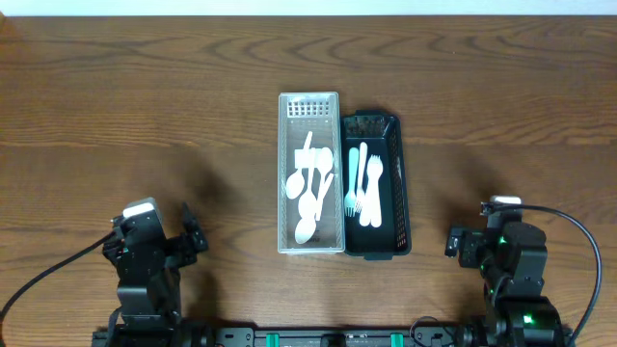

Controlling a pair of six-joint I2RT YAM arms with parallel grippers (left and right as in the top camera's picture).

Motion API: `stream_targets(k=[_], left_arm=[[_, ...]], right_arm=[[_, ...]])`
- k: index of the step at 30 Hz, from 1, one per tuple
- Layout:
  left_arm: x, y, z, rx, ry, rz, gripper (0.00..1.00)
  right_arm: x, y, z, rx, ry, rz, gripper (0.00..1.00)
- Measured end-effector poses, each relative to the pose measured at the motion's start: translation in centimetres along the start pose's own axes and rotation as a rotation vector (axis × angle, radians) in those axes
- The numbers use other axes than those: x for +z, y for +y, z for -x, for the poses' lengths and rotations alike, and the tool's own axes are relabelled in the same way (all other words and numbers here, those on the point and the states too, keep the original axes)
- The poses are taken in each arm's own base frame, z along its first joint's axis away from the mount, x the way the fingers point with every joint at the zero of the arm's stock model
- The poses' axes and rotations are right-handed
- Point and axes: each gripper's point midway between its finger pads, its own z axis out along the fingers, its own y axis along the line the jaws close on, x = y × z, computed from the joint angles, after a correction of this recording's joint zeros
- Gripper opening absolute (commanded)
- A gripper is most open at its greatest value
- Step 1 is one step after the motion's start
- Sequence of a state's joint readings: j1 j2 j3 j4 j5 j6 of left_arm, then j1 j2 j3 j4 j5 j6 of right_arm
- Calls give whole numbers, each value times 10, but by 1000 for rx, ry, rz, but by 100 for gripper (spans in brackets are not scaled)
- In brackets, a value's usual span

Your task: Pack container

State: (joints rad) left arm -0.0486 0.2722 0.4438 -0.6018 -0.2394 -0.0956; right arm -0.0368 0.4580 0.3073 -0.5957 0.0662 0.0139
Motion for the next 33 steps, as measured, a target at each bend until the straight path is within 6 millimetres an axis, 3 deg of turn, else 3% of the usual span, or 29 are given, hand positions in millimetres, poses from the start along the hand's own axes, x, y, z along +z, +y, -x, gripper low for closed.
stream_targets(k=[5, 11, 13, 18, 20, 22, 26, 33], left_arm=[[-1, 5, -27, 34, 110, 18, 98], [-6, 10, -52, 65, 213, 35, 98], [-7, 11, -56, 70, 229, 38, 98], [-7, 12, -59, 74, 242, 40, 98], [-8, 12, -60, 75, 245, 40, 98], [-8, 12, -60, 76, 246, 40, 98], [-8, 12, -61, 76, 248, 40, 98], [-8, 12, -61, 76, 247, 41, 98]], right_arm=[[-14, -1, -4, 2, -37, 1, 99], [-38, 1, 9, -1, -188, 16, 99], [-48, 3, 27, -1, -294, 26, 99], [-70, 18, 94, -33, -647, 79, 99], [-72, 23, 105, -41, -740, 94, 99], [-63, 25, 104, -45, -788, 94, 99], [-31, 28, 78, -66, -700, 93, 99], [-28, 29, 74, -71, -681, 97, 99]])
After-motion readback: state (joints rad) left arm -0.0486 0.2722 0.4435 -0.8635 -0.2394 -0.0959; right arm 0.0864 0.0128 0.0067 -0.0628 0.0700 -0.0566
